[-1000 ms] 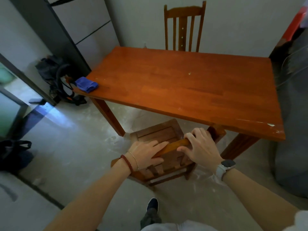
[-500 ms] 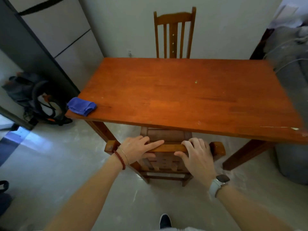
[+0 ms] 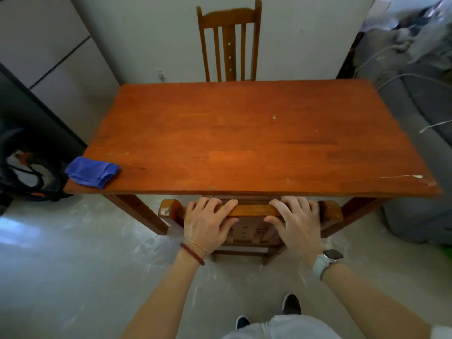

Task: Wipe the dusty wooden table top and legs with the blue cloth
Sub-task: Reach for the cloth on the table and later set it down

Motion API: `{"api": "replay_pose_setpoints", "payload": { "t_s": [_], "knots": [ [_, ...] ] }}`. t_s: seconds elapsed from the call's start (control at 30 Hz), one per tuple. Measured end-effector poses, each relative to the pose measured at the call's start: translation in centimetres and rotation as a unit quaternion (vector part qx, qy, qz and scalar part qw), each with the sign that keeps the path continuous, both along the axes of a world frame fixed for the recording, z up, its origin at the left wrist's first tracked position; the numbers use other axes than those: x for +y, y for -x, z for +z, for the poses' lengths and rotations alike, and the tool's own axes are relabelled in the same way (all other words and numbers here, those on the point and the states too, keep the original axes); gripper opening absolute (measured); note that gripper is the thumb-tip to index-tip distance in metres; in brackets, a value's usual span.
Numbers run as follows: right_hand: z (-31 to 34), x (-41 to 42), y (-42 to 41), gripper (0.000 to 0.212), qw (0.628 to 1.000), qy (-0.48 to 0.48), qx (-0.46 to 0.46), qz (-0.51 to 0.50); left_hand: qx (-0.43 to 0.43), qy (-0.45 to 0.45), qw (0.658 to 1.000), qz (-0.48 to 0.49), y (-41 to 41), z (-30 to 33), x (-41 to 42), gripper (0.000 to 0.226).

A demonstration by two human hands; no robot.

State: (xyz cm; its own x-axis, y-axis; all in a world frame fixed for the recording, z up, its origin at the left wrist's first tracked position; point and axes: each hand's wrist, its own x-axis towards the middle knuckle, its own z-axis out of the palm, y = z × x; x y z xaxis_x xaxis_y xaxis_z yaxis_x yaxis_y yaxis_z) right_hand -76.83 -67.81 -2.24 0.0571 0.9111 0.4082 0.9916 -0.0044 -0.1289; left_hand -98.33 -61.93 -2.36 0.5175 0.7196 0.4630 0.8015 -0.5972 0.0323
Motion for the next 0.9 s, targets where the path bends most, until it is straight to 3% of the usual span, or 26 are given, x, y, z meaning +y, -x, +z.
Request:
{"api": "replay_pose_setpoints", "payload": {
  "t_s": [0.43,0.63,0.9],
  "knots": [
    [0.7,3.6,-1.4,0.039,0.999,0.045,0.022,0.021,0.020,0.031,0.999,0.014,-1.4,0.5,2.8,0.034],
    [1.3,3.4,0.4,0.041,0.995,0.097,0.035,0.005,0.065,0.051,0.997,-0.003,0.4,1.0,3.6,0.049],
    [2.1,2.6,0.7,0.041,0.988,0.144,0.055,0.007,0.095,0.156,0.982,0.047,-0.3,2.5,2.4,0.040]
  ]
}}
